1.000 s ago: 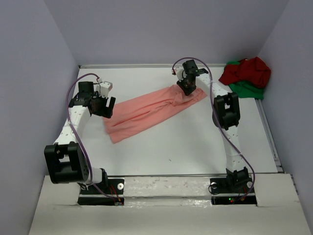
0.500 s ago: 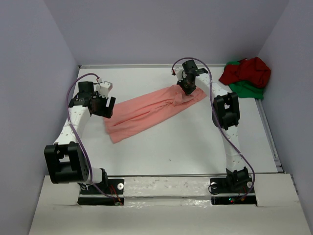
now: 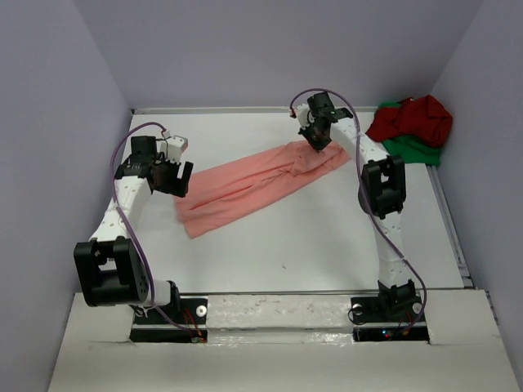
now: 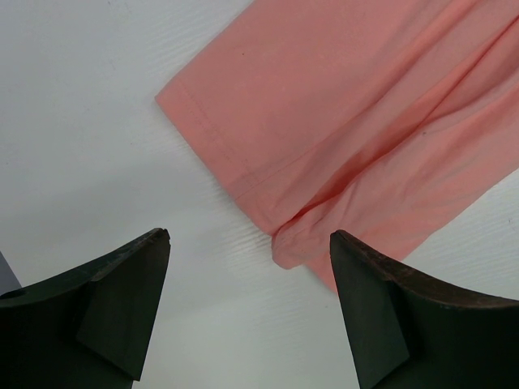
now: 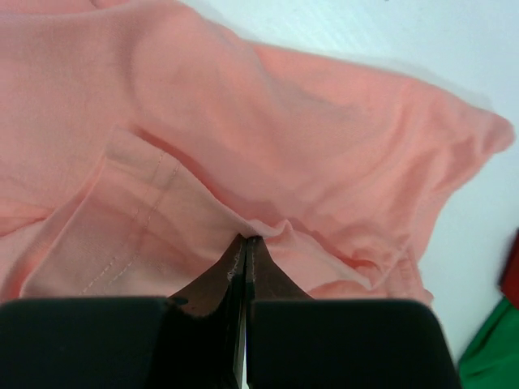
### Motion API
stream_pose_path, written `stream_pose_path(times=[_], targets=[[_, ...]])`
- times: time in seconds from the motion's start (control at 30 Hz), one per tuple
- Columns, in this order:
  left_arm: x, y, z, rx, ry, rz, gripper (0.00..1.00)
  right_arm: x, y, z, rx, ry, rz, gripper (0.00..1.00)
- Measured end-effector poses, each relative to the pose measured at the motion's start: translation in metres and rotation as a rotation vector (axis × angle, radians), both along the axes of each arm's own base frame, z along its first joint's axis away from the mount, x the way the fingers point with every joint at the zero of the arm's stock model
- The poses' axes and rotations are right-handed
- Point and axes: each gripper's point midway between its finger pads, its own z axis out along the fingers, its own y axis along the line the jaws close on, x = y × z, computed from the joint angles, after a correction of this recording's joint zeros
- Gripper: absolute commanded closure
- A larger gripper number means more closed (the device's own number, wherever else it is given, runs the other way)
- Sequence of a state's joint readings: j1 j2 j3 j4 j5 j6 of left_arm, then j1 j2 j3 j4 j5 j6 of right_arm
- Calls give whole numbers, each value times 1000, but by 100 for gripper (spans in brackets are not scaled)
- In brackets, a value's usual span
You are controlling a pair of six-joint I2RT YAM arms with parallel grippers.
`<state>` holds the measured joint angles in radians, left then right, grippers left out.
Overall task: Fold and stack the t-shirts
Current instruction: Fold the other side of the tshirt into a rectangle
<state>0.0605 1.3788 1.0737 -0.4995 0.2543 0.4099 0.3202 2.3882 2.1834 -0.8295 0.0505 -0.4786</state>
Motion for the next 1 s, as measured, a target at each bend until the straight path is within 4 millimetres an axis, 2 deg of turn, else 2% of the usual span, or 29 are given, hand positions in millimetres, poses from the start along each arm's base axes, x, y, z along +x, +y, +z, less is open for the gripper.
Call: stream_pose_path(times=[0.13,0.23,0.73,1.0], targets=[[0,0,0,0,0,0,10,3,-6,21,-17,-46,-18,100],[0,0,1,0,-2,0,10,5,-8,28,-26,-66,-27,100],[0,0,5,1,-14,0,11,12,-28,30,-119,-104,-100,100],[0,0,5,1,-14,0,10,21,-36,20,-162,-123,-154,100]])
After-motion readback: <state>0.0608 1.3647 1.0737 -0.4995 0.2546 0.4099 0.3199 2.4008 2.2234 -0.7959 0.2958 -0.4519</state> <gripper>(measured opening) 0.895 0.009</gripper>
